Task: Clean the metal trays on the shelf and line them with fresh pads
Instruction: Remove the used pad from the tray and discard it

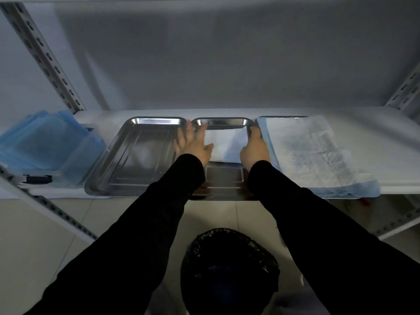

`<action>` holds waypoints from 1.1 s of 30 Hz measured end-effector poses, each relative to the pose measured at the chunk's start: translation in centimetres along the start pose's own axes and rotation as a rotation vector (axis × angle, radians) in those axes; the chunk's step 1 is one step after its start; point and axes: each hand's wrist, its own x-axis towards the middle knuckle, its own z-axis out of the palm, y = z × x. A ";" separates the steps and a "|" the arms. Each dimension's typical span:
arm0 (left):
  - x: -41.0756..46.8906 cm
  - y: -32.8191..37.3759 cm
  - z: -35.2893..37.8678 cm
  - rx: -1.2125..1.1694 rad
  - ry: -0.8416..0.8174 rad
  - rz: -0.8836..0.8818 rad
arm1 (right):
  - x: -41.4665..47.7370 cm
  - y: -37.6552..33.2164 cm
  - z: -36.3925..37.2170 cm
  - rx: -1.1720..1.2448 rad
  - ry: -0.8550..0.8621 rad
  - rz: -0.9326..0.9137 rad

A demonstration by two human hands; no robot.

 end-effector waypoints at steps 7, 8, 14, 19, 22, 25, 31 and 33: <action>0.2 1.0 1.3 0.334 -0.336 0.056 | -0.1 0.0 0.3 -0.152 -0.143 -0.260; 0.3 1.1 1.5 0.358 -0.350 0.031 | -0.1 0.0 0.4 -0.228 -0.221 -0.322; -0.1 1.1 2.0 0.442 -0.379 -0.012 | 0.2 0.8 0.9 -0.546 -0.487 -0.338; -0.1 1.0 1.6 0.431 -0.389 -0.004 | 0.3 0.5 0.7 -0.589 -0.534 -0.313; -0.1 1.0 1.2 0.358 -0.329 0.017 | 0.3 0.2 0.4 -0.556 -0.508 -0.310; 0.1 1.0 0.4 0.243 -0.238 0.073 | 0.2 0.3 0.7 -0.551 -0.401 -0.310; -0.7 1.2 -0.3 0.077 -0.078 0.120 | -0.8 -0.7 0.8 -0.506 -0.208 -0.256; -1.1 1.4 -0.3 -0.021 -0.116 0.090 | -1.2 -1.1 0.9 -0.433 -0.177 -0.226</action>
